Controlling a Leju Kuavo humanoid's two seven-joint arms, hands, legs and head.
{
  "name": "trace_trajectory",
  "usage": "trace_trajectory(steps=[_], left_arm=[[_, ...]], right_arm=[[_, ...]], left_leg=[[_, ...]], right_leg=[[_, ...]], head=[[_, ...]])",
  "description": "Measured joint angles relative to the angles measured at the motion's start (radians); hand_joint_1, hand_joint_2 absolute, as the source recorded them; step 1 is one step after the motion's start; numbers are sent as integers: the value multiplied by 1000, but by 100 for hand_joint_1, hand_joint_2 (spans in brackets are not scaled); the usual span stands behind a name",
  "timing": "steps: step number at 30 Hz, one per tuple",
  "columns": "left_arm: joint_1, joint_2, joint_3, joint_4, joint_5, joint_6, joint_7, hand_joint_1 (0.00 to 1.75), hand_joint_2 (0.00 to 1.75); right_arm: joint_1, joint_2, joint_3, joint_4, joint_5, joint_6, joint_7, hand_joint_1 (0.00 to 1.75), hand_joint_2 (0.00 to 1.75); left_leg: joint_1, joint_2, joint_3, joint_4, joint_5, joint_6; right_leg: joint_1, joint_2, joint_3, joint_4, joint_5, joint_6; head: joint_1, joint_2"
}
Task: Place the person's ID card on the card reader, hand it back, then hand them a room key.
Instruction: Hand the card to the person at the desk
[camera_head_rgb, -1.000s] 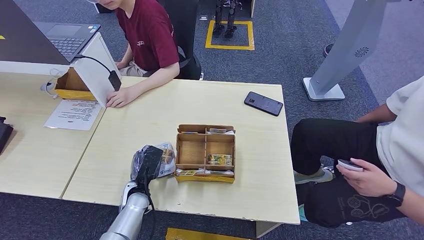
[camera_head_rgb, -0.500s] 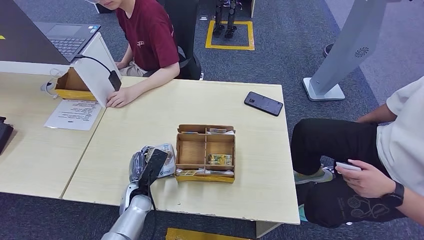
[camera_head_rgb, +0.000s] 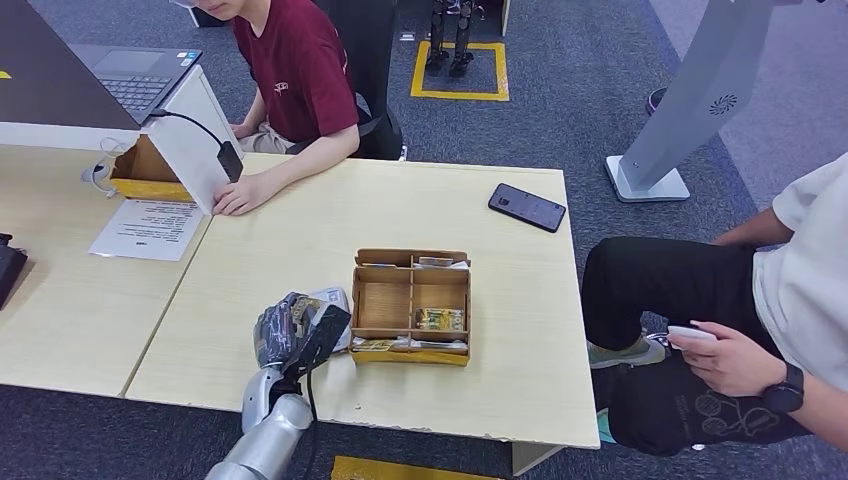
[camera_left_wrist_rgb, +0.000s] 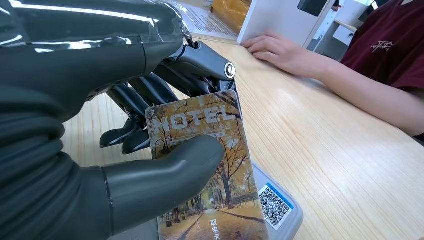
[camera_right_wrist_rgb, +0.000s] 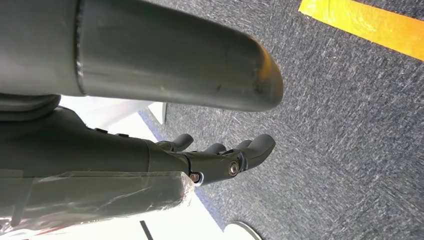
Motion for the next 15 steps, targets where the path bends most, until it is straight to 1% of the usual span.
trace_trajectory(steps=[3, 9, 15], left_arm=[[-1, 0, 0, 4, -15, 2, 8, 175, 175], [0, 1, 0, 5, -139, 4, 54, 175, 175], [2, 0, 1, 5, -161, 4, 50, 175, 175]], right_arm=[[0, 0, 4, 0, 0, 0, 0, 0, 0], [0, 0, 7, 0, 0, 0, 0, 0, 0], [0, 1, 9, 0, 0, -2, 0, 0, 0]], left_leg=[[0, 0, 0, 0, 0, 0], [0, 0, 0, 0, 0, 0], [0, 0, 1, 0, 0, 0]], right_leg=[[0, 0, 0, 0, 0, 0], [0, 0, 1, 0, 0, 0], [0, -1, 1, 0, 0, 0]], head=[[0, 0], [0, 0], [0, 0]])
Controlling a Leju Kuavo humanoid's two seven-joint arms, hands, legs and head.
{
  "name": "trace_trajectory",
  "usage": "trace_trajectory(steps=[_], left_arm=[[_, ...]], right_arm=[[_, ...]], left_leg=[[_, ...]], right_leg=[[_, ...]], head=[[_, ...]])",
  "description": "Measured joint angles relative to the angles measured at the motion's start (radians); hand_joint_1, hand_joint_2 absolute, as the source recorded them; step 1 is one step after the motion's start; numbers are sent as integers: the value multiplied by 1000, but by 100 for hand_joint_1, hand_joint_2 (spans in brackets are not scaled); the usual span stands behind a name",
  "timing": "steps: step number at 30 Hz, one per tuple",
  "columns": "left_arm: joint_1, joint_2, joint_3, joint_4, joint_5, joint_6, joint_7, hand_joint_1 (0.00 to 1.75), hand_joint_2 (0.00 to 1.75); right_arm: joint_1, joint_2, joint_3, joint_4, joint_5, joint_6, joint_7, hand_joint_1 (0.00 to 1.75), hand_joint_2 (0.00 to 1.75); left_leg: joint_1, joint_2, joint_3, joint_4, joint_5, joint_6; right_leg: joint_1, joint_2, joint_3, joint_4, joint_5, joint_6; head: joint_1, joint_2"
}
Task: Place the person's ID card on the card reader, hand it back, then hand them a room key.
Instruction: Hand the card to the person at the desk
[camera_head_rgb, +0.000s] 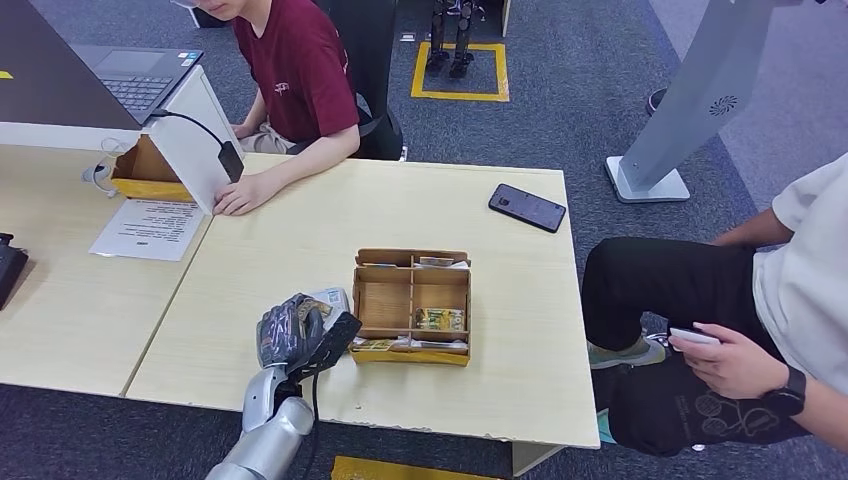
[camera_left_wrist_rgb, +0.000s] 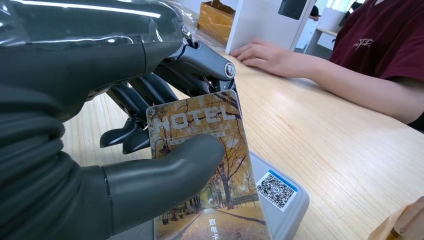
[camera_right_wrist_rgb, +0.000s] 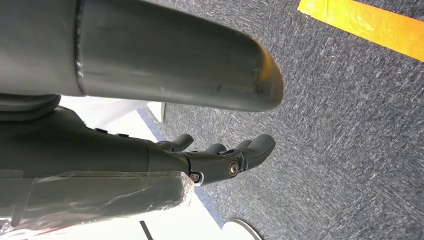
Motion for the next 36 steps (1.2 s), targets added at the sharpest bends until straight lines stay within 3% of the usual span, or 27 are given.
trace_trajectory(steps=[8, 26, 29, 36], left_arm=[[-1, -1, 20, 12, 103, -16, -86, 175, 175], [-4, -1, 31, 17, 181, -63, -132, 175, 175], [-2, -4, 37, 11, 277, -155, -179, 175, 175], [33, -19, 89, -89, 620, -481, -246, 175, 175]], right_arm=[[0, 0, 3, 0, 0, -3, 0, 0, 0], [0, 1, 13, 0, 0, -4, 0, 0, 0], [0, 1, 13, 0, 0, -4, 0, 0, 0], [0, 1, 13, 0, 0, -4, 6, 0, 0]], left_leg=[[0, 0, 0, 0, 0, 0], [0, 0, 2, 0, 0, 0], [0, -1, 2, 0, 0, 0], [0, -2, 2, 0, 0, 0]], right_leg=[[0, 0, 0, 0, 0, 0], [0, 0, 2, 0, 0, 0], [0, -1, 3, 0, 0, 0], [0, -2, 3, 0, 0, 0]], head=[[0, 0], [0, 0], [0, 0], [0, 0]])
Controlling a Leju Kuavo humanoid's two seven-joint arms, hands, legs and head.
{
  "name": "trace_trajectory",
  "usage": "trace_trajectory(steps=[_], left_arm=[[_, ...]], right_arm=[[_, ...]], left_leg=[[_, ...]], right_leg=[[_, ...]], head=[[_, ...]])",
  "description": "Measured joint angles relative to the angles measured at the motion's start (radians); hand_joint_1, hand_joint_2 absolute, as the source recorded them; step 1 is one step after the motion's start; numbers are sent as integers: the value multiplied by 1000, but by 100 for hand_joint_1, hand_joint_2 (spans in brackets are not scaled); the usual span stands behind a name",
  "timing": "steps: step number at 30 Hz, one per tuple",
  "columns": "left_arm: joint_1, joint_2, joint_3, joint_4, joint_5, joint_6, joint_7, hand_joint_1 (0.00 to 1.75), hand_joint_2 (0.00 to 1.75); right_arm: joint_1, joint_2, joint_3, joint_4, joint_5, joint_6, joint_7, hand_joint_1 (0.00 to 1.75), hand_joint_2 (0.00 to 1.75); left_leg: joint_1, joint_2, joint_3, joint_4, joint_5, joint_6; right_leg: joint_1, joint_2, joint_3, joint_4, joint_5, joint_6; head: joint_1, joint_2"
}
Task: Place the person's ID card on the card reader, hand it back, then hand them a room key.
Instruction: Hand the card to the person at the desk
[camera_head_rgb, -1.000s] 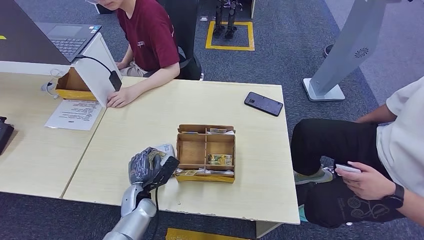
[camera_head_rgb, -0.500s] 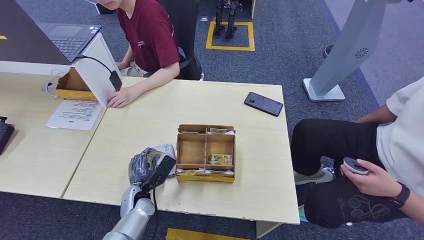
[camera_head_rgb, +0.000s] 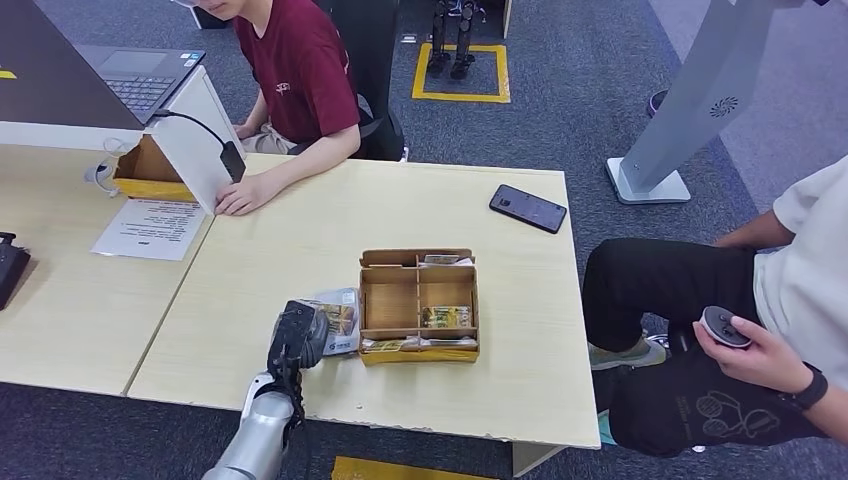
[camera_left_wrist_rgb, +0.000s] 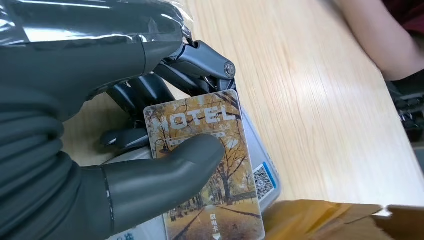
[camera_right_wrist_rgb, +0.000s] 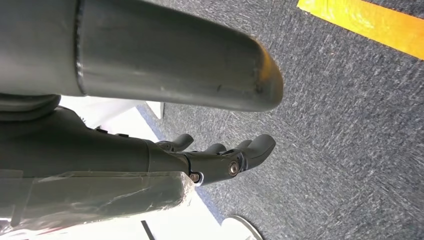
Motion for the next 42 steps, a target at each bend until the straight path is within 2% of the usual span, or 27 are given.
trace_trajectory(steps=[7, 18, 22, 27, 30, 32, 34, 38, 42], left_arm=[[46, -7, 34, -97, 207, -169, -20, 175, 175], [67, -9, 38, -164, 246, -177, -27, 175, 175], [69, -12, 38, -189, 247, -101, -53, 175, 175], [59, -18, 40, -233, 198, 68, -142, 175, 175], [31, -16, 40, -246, 62, 236, -171, 175, 175], [5, -11, 39, -245, -79, 354, -168, 175, 175], [-24, -4, 41, -242, -243, 433, -157, 175, 175], [-96, -3, 92, -223, -485, 463, -165, 175, 175], [-158, -14, 158, -200, -564, 465, -168, 175, 175]], right_arm=[[0, 0, 4, 0, 0, -1, -1, 0, 0], [0, 0, 10, 0, 0, -4, -1, 0, 0], [0, 0, 12, 0, 0, -4, 0, 0, 0], [0, 5, 24, 0, 0, -3, -2, 0, 0], [0, 7, 43, 0, 0, 0, -5, 0, 0], [0, 7, 59, 0, 0, 2, -7, 0, 0], [-1, 7, 77, 0, 0, 5, -7, 0, 0], [-6, 8, 108, 1, 0, 7, -3, 0, 0], [-11, 8, 133, 2, 0, 7, 6, 0, 0]], left_leg=[[0, 0, -1, 0, 0, 0], [0, 0, -3, 0, 0, 0], [0, 0, -3, 0, 0, 0], [0, 0, -3, 0, 0, 0], [0, 0, -3, 0, 0, 0], [0, 0, -3, 0, 0, 0], [0, 0, -3, 0, 0, 0], [0, 1, -3, 0, 0, 0], [0, 1, -3, 0, 0, 0]], right_leg=[[0, 0, -2, 0, 0, 0], [0, 0, -3, 0, 0, 0], [0, 0, -3, 0, 0, 0], [0, 0, -3, 0, 0, 0], [0, 0, -3, 0, 0, 0], [0, 0, -3, 0, 0, 0], [0, 0, -3, 0, 0, 0], [0, 1, -3, 0, 0, 0], [0, 2, -4, 0, 0, 0]], head=[[0, 0], [0, 0], [0, 0], [0, 0], [0, 0], [0, 0], [0, 0], [0, 0], [0, 0]])
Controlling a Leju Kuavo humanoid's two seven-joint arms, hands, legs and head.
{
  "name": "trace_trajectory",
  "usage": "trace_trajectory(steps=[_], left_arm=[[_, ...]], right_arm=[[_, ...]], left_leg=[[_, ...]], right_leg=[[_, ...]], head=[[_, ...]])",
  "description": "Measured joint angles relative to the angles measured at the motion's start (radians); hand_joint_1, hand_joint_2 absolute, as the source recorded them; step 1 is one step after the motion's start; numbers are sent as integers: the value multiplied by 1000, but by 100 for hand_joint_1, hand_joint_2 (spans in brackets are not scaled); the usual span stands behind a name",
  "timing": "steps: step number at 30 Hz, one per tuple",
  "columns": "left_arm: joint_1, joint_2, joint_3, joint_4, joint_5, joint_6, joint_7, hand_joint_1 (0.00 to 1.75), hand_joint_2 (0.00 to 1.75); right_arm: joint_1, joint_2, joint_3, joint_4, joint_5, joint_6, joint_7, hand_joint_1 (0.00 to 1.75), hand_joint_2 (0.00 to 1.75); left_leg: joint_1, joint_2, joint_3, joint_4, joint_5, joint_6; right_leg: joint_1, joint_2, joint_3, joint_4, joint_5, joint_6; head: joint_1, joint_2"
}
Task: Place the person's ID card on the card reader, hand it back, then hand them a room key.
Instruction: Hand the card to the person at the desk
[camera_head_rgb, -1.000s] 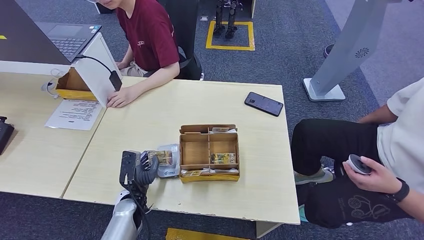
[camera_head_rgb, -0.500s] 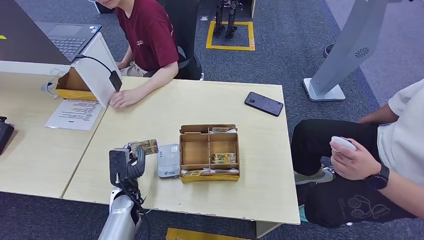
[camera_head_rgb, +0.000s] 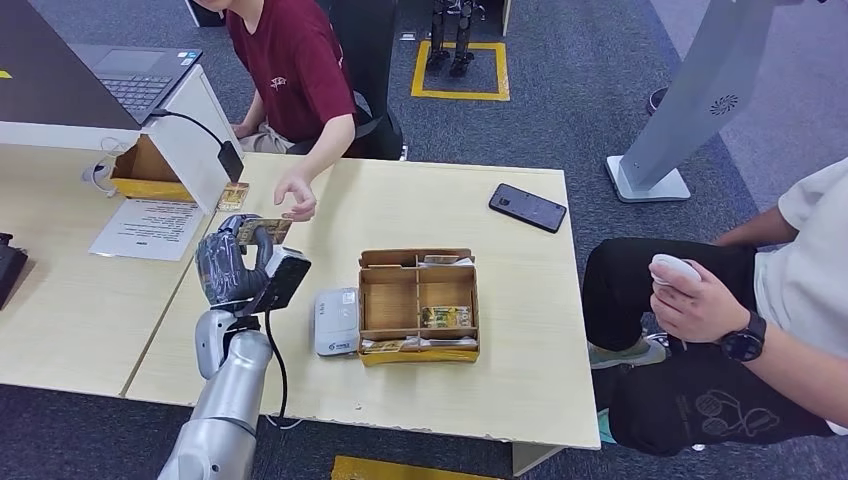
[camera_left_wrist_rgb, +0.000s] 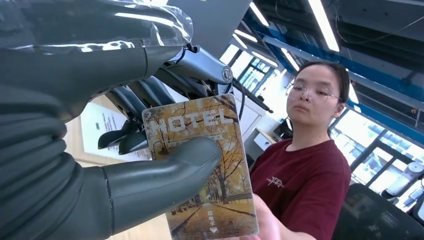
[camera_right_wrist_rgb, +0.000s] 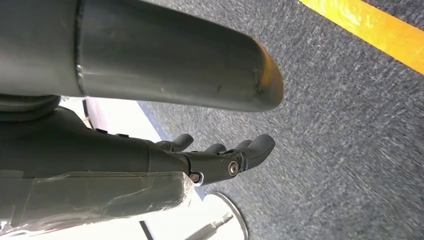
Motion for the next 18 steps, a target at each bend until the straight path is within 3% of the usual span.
trace_trajectory(steps=[13, 17, 18], left_arm=[[-48, -21, 72, 36, -52, 1, -12, 175, 175], [-48, -21, 83, 51, -50, 1, -24, 0, 175], [-49, -21, 85, 56, -48, 1, -27, 0, 175]], right_arm=[[-5, 5, 26, 0, 0, 0, -1, 0, 0], [-5, 5, 26, 0, 0, 0, -4, 0, 0], [-5, 5, 26, 0, 0, 0, -4, 0, 0]], left_leg=[[0, 0, 0, 0, 0, 0], [0, 0, 0, 0, 0, 0], [0, 0, 0, 0, 0, 0]], right_leg=[[0, 0, 0, 0, 0, 0], [0, 0, 0, 0, 0, 0], [0, 0, 0, 0, 0, 0]], head=[[0, 0], [0, 0], [0, 0]])
